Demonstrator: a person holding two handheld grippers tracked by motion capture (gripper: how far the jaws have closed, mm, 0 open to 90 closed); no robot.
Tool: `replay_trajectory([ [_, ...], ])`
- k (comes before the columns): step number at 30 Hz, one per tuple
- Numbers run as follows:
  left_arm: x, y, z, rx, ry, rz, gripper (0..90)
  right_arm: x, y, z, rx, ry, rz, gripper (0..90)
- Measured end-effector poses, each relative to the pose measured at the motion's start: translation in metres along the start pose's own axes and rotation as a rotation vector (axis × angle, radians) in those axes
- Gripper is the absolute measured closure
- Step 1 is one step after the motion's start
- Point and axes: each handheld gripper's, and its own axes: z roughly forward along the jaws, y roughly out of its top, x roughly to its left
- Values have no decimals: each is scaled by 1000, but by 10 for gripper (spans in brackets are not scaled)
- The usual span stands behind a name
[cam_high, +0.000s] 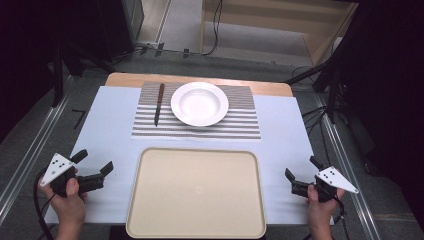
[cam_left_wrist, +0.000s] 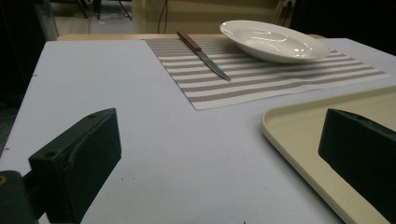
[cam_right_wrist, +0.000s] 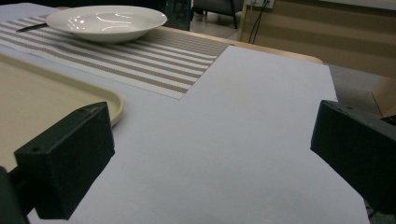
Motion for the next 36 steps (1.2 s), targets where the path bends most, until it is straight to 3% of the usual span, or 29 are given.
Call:
replay_trajectory([
  [4,-1,2,0,3,11,9,0,1,0,0,2,3,-6,0],
  [7,-2,5,1,-9,-15,-14,0,1,0,0,-1,4,-6,0],
  [19,-22,38,7,-18,-26,3,0,1,0,0,1,4,-8,0],
  [36,-35,84,43,-9,-47,20,0,2,0,-1,-6,13,-15,0],
])
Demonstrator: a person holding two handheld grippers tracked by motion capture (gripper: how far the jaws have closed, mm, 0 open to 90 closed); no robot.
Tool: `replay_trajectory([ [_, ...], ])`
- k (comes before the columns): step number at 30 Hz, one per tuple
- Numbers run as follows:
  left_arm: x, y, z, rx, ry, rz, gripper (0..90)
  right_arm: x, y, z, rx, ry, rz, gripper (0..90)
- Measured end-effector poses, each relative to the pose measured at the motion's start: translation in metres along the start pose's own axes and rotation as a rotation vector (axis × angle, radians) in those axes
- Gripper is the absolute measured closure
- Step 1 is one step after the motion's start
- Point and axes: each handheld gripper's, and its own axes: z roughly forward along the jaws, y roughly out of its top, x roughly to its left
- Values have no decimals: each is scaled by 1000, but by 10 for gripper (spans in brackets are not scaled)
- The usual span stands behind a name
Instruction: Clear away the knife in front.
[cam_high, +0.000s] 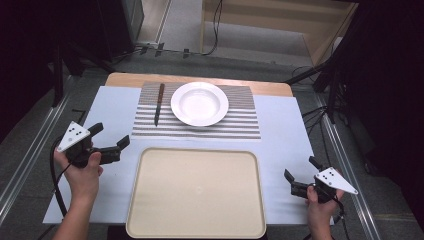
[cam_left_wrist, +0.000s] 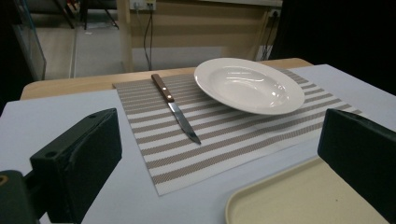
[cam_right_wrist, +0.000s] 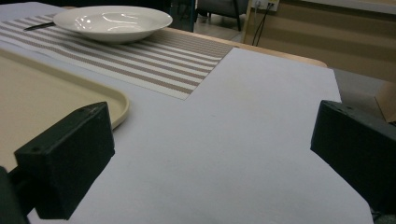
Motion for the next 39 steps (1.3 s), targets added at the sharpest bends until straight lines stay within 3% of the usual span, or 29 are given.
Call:
replay_trajectory([
  [17,0,21,44,33,-6,-20,24,1,0,0,-4,9,-9,0],
  [23,3,29,62,59,-2,-19,42,0,0,0,-5,10,-11,0],
  [39,15,44,108,110,1,-66,70,0,0,0,-7,14,-13,0],
])
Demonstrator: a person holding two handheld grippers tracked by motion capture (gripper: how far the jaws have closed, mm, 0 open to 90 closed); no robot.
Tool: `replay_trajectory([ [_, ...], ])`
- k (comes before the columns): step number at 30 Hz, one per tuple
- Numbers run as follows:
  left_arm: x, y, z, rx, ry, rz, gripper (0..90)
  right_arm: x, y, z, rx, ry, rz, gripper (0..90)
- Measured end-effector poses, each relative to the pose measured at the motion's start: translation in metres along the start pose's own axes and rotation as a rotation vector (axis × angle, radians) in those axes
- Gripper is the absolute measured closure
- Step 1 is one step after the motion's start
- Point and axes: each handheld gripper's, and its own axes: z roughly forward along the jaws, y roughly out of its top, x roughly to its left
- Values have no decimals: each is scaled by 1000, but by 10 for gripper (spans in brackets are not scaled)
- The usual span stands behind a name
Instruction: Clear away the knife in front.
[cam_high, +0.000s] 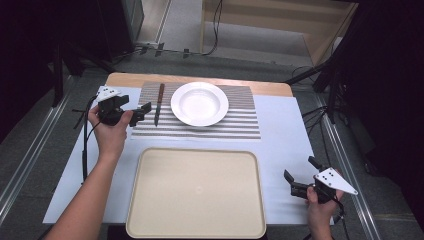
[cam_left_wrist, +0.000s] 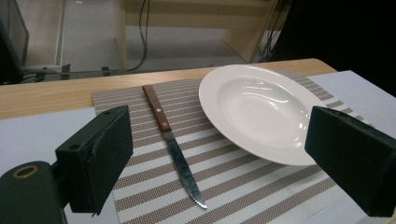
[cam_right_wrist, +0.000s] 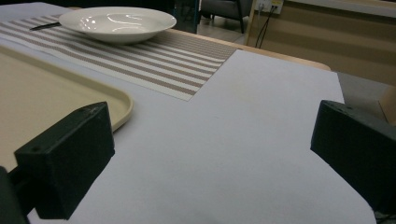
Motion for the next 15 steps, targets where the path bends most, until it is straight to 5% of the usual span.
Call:
replay_trajectory([
  [15,14,19,36,68,47,-35,126,0,0,0,-2,3,6,0],
])
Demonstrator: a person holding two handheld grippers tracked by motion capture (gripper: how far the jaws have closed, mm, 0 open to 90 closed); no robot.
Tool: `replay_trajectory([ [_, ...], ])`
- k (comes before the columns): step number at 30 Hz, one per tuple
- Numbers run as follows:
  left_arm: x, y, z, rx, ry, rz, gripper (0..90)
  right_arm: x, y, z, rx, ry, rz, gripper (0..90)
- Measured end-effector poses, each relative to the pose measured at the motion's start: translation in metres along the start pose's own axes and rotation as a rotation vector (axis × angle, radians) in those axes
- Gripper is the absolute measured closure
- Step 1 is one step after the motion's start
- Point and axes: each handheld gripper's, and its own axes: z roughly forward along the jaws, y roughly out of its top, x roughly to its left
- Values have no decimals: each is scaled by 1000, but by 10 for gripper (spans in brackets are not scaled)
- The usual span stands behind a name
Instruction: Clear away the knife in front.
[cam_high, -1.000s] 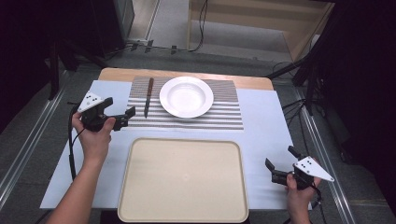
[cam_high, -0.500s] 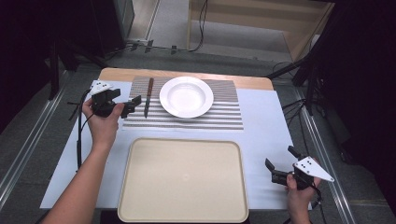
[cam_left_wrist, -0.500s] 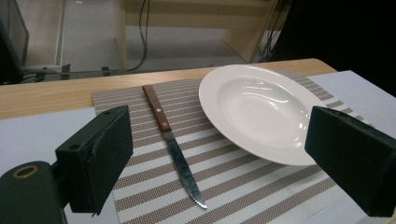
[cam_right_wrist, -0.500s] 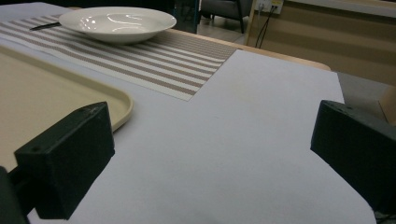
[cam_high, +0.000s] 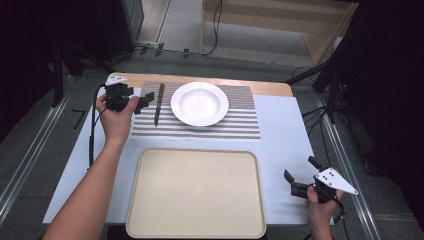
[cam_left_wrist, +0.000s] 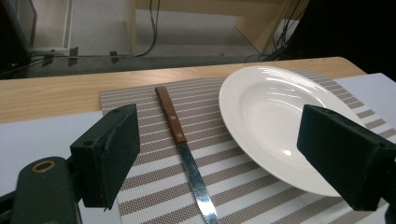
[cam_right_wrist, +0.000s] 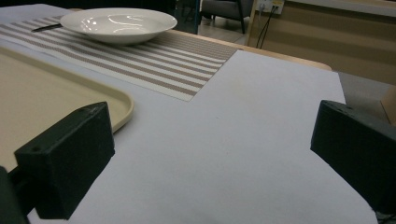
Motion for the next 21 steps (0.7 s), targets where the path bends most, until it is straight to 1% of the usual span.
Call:
replay_trajectory([
  [5,4,7,13,36,9,-8,129,0,0,0,-1,2,-1,0],
  [6,4,8,16,41,16,-11,129,0,0,0,-1,2,-1,0],
  [8,6,11,22,65,22,-10,131,0,0,0,0,2,0,0],
  [12,8,18,33,100,47,-7,183,0,0,0,1,4,1,0],
  [14,9,20,41,133,51,-12,190,0,0,0,1,4,3,0],
  [16,11,23,48,158,52,-18,200,-1,0,0,-1,6,3,0],
  [18,13,25,54,177,47,-41,204,-1,0,0,-1,7,4,0],
  [19,13,27,57,188,49,-45,211,-1,0,0,-1,8,5,0],
  [20,13,28,61,203,52,-51,247,-1,0,0,-3,10,6,0],
  [21,13,29,64,218,51,-54,247,-1,0,0,-3,10,6,0],
])
